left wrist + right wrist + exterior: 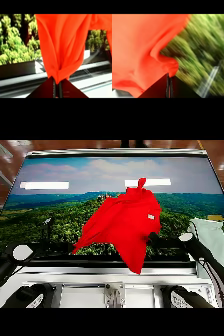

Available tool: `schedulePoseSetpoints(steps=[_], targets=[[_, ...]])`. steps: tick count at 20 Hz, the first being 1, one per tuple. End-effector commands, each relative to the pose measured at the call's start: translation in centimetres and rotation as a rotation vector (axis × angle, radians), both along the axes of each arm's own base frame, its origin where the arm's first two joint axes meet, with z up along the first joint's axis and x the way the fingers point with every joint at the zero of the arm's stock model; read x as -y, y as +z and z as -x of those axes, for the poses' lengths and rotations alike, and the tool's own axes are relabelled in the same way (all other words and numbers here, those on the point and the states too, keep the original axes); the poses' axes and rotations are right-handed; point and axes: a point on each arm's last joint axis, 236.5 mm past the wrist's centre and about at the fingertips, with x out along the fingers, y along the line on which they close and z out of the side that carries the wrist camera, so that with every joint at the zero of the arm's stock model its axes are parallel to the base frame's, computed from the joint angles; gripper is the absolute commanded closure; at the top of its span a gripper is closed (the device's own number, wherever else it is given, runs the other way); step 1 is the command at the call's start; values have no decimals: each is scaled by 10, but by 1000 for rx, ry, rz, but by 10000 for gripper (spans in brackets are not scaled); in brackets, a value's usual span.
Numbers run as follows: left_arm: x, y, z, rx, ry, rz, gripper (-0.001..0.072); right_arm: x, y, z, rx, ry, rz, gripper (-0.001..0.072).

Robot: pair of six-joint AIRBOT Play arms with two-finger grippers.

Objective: Fold the shirts.

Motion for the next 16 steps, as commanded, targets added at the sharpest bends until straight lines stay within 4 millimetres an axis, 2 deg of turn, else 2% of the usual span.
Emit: schedulePoseSetpoints(steps=[1,2,4,5,6,7,8,9,10,11,12,13,14,15,16], targets=[[-13,24,-21,97,-10,-70,666,0,64,-58,278,113,71,647],[-17,41,-34,147,3,-77,667,-2,105,-76,417,185,105,648],[-24,107,-66,295,52,-48,667,0,217,-102,748,292,221,647],[-27,158,-80,407,66,-31,667,6,291,-106,927,288,297,648],[-31,218,-91,548,67,-22,667,17,366,-101,1099,254,386,648],[-35,279,-93,689,72,-11,667,29,447,-83,1282,199,489,648],[-40,350,-86,852,88,9,667,37,514,-56,1430,142,568,649],[-46,414,-71,1007,105,30,667,42,569,-24,1545,96,631,648],[-52,478,-47,1178,114,44,666,47,615,10,1640,49,689,648],[-58,525,-21,1316,115,43,666,49,648,42,1712,6,717,648],[-64,560,5,1421,119,35,667,51,672,70,1766,-30,744,648],[-71,585,27,1493,136,30,667,55,691,96,1808,-72,768,648],[-78,599,46,1533,146,12,667,60,701,114,1825,-105,789,648],[-83,601,58,1537,150,-19,666,65,704,128,1819,-132,807,648],[-88,593,65,1509,146,-57,666,70,702,135,1798,-149,820,648]])
